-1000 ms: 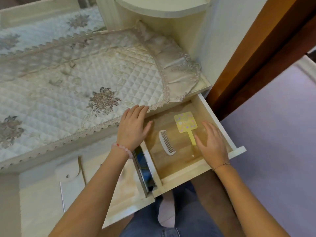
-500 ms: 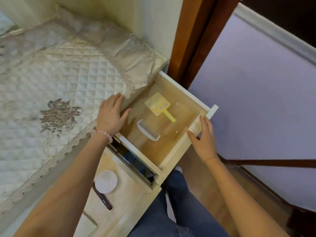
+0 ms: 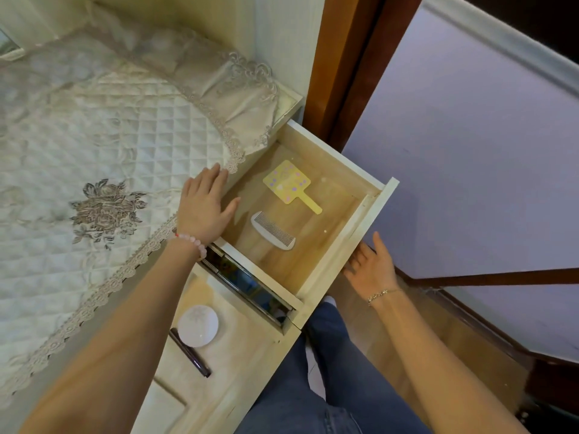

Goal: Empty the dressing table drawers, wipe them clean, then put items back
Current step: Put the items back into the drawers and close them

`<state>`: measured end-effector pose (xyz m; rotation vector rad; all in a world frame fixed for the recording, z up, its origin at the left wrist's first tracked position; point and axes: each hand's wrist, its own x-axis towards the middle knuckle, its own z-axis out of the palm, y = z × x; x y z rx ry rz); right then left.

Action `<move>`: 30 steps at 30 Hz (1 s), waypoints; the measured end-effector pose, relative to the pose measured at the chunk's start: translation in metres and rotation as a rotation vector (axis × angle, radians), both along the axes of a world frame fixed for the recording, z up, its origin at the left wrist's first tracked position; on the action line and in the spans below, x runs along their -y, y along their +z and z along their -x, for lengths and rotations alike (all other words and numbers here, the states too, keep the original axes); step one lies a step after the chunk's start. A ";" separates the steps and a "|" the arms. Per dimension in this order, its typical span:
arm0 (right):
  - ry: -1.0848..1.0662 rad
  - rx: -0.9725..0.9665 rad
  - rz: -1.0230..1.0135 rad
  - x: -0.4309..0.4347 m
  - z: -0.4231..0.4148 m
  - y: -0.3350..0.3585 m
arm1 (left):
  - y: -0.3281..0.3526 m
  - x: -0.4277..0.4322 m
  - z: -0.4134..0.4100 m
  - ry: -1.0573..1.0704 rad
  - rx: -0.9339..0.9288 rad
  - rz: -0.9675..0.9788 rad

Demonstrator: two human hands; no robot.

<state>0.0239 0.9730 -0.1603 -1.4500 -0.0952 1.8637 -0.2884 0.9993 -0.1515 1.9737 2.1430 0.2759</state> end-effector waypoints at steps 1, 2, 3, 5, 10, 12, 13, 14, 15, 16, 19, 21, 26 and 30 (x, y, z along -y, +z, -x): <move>-0.014 -0.028 0.011 -0.001 -0.001 0.000 | 0.000 0.000 -0.001 0.005 0.000 0.001; -0.027 -0.051 0.023 -0.002 -0.001 -0.001 | 0.000 0.000 -0.001 0.009 0.000 0.002; -0.038 -0.081 0.030 -0.002 0.000 -0.001 | 0.000 0.000 -0.002 0.011 -0.001 0.006; -0.050 -0.136 0.030 -0.005 0.005 -0.001 | 0.000 0.000 -0.001 0.008 -0.002 0.010; -0.007 -0.225 0.026 -0.024 0.027 0.000 | 0.002 0.002 0.009 -0.034 0.023 0.011; 0.018 -0.248 0.027 -0.033 0.039 0.000 | 0.004 0.003 0.013 -0.047 0.033 0.004; 0.034 -0.255 0.026 -0.038 0.046 -0.002 | 0.004 0.003 0.015 -0.049 0.031 0.000; 0.050 -0.260 0.025 -0.044 0.053 -0.003 | 0.004 0.003 0.016 -0.049 0.025 -0.004; 0.065 -0.265 0.023 -0.049 0.059 -0.004 | 0.004 0.004 0.018 -0.048 0.024 -0.002; 0.081 -0.273 0.021 -0.054 0.066 -0.004 | 0.004 0.004 0.018 -0.049 0.027 -0.001; 0.120 -0.305 0.004 -0.069 0.088 -0.005 | 0.004 0.004 0.019 -0.047 0.036 0.011; 0.137 -0.319 -0.001 -0.077 0.104 -0.005 | 0.004 0.004 0.019 -0.038 0.048 0.025; 0.203 -0.335 -0.005 -0.103 0.145 -0.006 | 0.003 0.004 0.015 -0.005 0.115 -0.005; 0.207 -0.359 0.001 -0.122 0.174 -0.006 | 0.001 0.005 0.015 0.002 0.147 -0.019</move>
